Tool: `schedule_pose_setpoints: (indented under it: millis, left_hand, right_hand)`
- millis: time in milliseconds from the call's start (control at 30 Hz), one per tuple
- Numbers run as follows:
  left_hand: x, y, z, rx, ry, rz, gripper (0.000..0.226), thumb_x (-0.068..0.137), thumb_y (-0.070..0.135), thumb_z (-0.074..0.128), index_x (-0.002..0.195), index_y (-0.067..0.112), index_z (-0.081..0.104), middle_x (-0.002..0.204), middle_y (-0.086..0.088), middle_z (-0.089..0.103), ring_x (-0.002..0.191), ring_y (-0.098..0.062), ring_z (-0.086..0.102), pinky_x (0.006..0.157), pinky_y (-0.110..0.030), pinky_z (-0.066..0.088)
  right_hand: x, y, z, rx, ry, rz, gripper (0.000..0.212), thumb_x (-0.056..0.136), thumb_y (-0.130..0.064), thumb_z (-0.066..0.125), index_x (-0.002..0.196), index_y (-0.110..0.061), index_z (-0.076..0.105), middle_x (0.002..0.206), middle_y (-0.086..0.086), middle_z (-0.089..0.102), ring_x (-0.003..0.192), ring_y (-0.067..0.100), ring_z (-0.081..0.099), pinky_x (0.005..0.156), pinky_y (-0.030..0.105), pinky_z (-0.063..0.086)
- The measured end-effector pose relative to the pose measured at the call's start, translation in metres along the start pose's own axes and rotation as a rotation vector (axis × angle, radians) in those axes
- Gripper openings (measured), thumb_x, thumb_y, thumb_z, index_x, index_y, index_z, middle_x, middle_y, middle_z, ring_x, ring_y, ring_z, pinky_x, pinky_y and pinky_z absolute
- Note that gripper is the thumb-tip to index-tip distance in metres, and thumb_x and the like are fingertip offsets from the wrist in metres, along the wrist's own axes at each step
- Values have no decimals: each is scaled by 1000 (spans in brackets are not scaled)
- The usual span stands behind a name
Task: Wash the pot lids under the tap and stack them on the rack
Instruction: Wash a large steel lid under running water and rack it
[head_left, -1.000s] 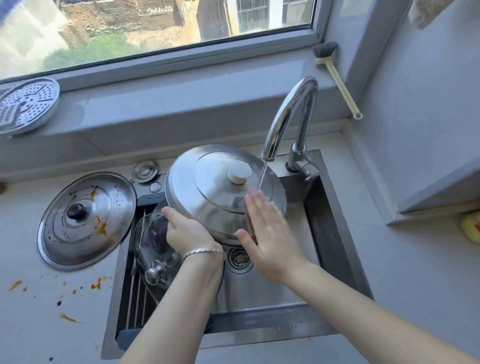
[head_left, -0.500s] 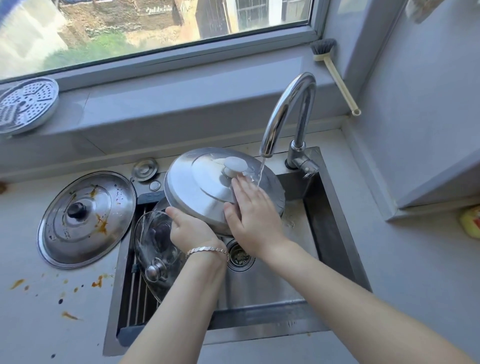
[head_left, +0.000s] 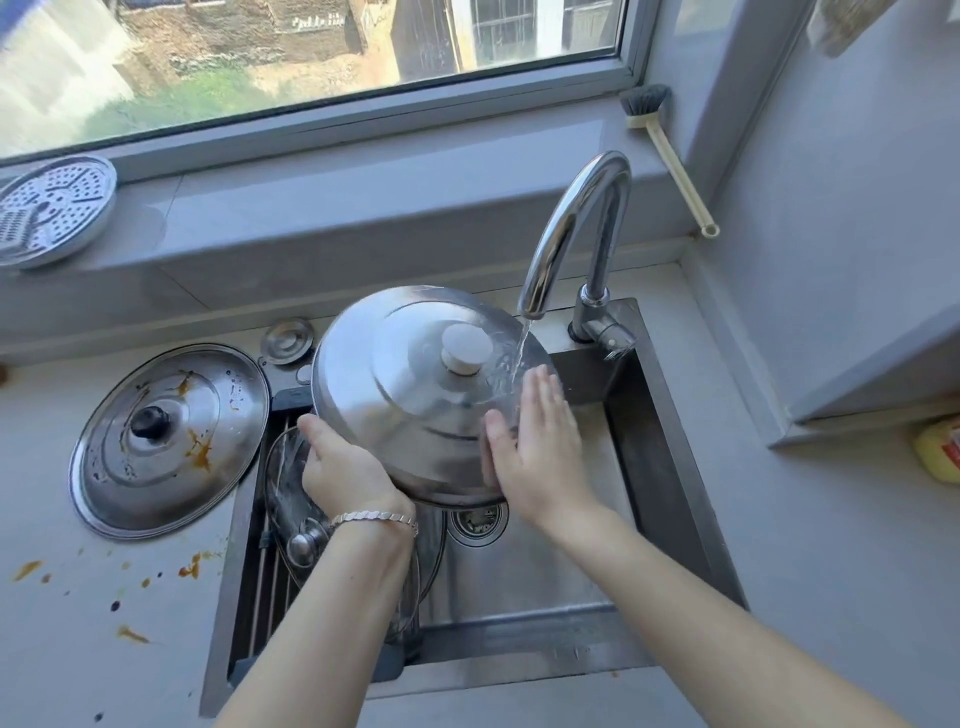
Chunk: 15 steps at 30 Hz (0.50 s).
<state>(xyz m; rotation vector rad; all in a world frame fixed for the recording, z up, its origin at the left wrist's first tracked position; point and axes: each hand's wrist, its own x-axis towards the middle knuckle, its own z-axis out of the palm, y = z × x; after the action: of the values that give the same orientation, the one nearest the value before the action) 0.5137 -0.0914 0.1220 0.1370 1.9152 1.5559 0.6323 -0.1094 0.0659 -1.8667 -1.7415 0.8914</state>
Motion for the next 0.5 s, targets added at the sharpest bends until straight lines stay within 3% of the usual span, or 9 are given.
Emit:
schedule_pose_setpoints:
  millis: [133, 233, 333, 400, 500]
  left_hand:
    - [2, -10, -15, 16, -269, -32, 43, 96, 42, 40, 71, 14, 62, 75, -1, 64, 77, -25, 62, 80, -40, 53]
    - [4, -17, -24, 150, -476, -64, 48, 96, 42, 39, 64, 12, 60, 57, 0, 62, 57, -19, 59, 58, -29, 51]
    - [-2, -21, -20, 294, -574, 8, 50, 96, 37, 41, 58, 7, 55, 47, 0, 55, 50, -18, 51, 53, -25, 44]
    - [-8, -23, -12, 341, -585, 69, 49, 96, 34, 42, 57, 7, 54, 50, -1, 55, 54, -17, 49, 53, -25, 42]
    - [-12, -24, -2, 339, -565, 155, 47, 98, 28, 42, 57, 9, 55, 58, -4, 55, 67, -18, 50, 61, -30, 40]
  right_hand:
    - [58, 28, -25, 90, 21, 109, 47, 99, -33, 26, 135, -4, 37, 150, 13, 31, 143, 25, 18, 116, 44, 14]
    - [78, 33, -50, 109, -109, 55, 40, 101, -30, 23, 123, -12, 52, 136, 9, 48, 136, 26, 33, 111, 37, 22]
    - [78, 10, -59, 78, -248, -138, 42, 102, -29, 24, 131, -18, 51, 140, 2, 48, 133, 17, 37, 111, 31, 23]
    - [70, -13, -50, -75, -288, -335, 46, 99, -37, 23, 130, -25, 54, 139, -3, 50, 133, 14, 37, 113, 36, 22]
    - [47, -37, -27, -269, -264, -561, 63, 87, -45, 11, 127, -27, 57, 140, -7, 48, 138, 13, 28, 115, 37, 7]
